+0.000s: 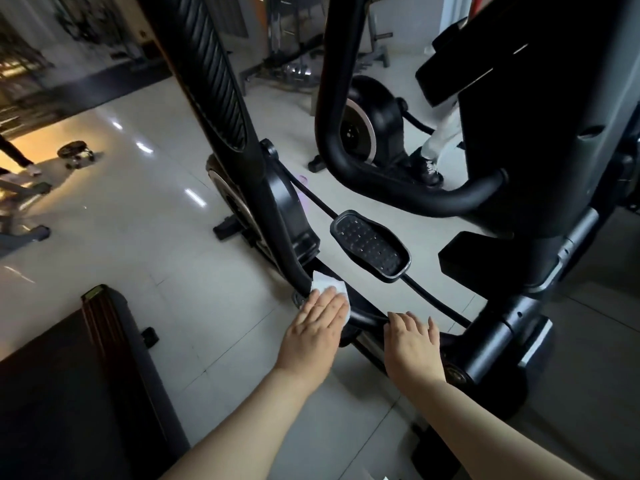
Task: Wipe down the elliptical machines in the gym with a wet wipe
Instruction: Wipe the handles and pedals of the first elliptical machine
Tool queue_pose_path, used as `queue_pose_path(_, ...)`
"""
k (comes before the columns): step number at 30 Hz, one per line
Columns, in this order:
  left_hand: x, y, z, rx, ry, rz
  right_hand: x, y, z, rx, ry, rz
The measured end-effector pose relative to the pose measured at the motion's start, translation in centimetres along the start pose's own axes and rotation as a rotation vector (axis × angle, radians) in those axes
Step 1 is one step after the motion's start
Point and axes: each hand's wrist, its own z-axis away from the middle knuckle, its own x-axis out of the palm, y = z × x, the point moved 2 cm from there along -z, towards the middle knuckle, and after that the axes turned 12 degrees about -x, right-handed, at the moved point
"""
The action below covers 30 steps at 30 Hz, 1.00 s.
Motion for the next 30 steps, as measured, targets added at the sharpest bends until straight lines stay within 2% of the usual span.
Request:
queue_pose_path(7, -2.1, -1.4, -1.4, -0.107, 0.069, -0.072, 0.0, -2.3, -0.7, -0.103, 0.019, -0.090)
queue_pose_path(12, -1.4, -0.3, -0.4, 0.016, -0.010, -0.101, 0.8, -3.9, -1.7, -0.114, 0.096, -0.203)
queue_pose_path(18, -4.6, -1.5, -2.6, -0.027, 0.026, -0.189, 0.9, -4.3, -2.5, -0.088, 0.092, -0.203)
queue_pose_path(22, -4.0, -0.7, -2.0, 0.088, -0.051, -0.203, 1.0, -5.2, -2.8, -0.085, 0.077, -0.233)
queue_pose_path(30, -6.9, -3.0, -3.3, 0.043, 0.059, -0.368, 0.5, -6.4, -3.3, -0.136, 0.074, -0.295)
